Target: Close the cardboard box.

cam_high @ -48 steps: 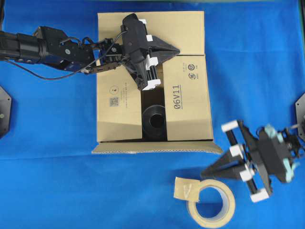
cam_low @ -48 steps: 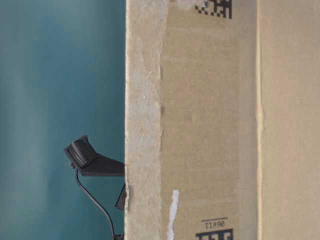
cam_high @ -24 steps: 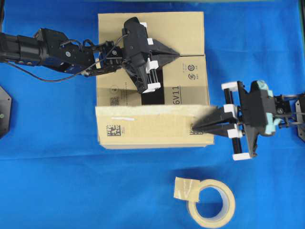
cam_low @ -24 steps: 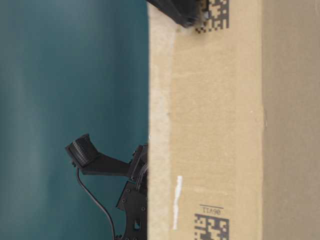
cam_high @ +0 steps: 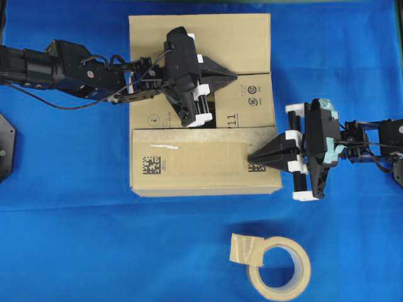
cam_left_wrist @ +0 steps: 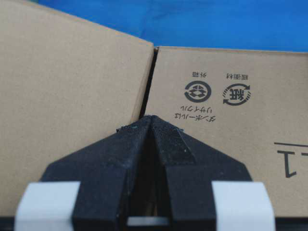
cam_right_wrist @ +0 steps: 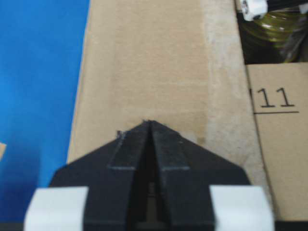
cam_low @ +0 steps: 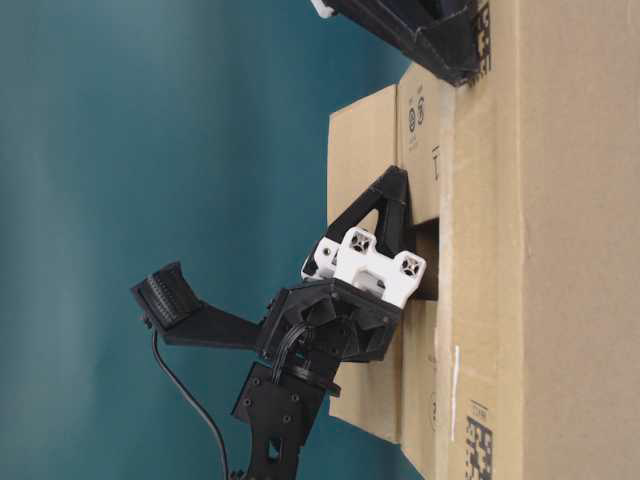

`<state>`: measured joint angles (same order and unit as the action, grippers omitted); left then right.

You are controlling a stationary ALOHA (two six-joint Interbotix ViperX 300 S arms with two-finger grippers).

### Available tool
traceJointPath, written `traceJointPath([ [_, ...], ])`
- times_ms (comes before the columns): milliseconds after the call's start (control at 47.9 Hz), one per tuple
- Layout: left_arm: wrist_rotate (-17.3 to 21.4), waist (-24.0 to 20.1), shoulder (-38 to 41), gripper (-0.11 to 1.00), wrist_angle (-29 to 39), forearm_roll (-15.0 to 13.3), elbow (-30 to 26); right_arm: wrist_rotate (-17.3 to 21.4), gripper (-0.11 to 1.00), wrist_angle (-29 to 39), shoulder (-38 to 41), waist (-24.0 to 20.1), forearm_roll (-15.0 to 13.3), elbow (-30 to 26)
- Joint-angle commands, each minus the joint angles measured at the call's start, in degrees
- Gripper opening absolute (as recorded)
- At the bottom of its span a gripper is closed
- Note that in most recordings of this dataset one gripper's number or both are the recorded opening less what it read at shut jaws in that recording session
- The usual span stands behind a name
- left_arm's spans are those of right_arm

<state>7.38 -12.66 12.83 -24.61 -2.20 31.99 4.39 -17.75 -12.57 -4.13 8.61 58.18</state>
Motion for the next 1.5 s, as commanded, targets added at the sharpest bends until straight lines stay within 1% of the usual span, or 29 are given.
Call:
traceJointPath([
  [0,-0.18,0.26,-1.32,0.00,-0.18,0.00,-0.70,-0.09,0.00,0.35,0.09,0.35,0.26,-0.44],
  [209,0.26,0.26,-2.90,0.00,0.44,0.00,-0.70,-0.09,0.00,0.35,0.09,0.35,0.26,-0.62],
  [417,1.76,0.09,-11.16,0.00,3.25,0.09,-0.79,-0.09,0.00,0.35,0.09,0.35,0.26,-0.70],
  [522,2.72,-0.26,-16.17,0.00,5.71,0.00,-0.97,-0.09,0.00,0.35,0.09,0.44,0.26,-0.79],
  [668,4.83,-2.11,-20.83,0.00,9.93,0.00,-1.58,-0.09,0.00,0.35,0.09,0.35,0.26,-0.88],
  [835,4.92,-7.03,-22.85,0.00,19.69,0.00,-4.75,-0.09,0.00,0.09,0.09,0.35,0.26,-0.88],
  [981,4.92,-11.60,-21.27,0.00,29.79,0.00,-8.88,-0.18,0.00,0.09,0.09,0.35,0.26,-0.88],
  [1043,4.83,-13.27,-19.78,0.00,35.33,0.00,-11.07,-0.09,0.00,0.00,0.09,0.35,0.26,-0.88],
  [1189,4.92,-15.38,-16.52,0.00,47.90,0.09,-16.26,-0.18,0.00,0.00,0.09,0.35,0.26,-0.88],
  [1294,4.83,-16.17,-14.06,0.00,55.55,0.00,-19.69,-0.26,0.00,-0.18,0.18,0.35,0.18,-0.88],
  [1356,4.75,-16.44,-12.30,0.00,59.24,0.00,-21.45,-0.26,0.00,-0.35,0.18,0.35,0.18,-0.97],
  [1481,4.75,-16.88,-9.49,0.00,61.26,0.00,-22.76,-0.26,0.00,-0.53,0.18,0.35,0.18,-0.97],
])
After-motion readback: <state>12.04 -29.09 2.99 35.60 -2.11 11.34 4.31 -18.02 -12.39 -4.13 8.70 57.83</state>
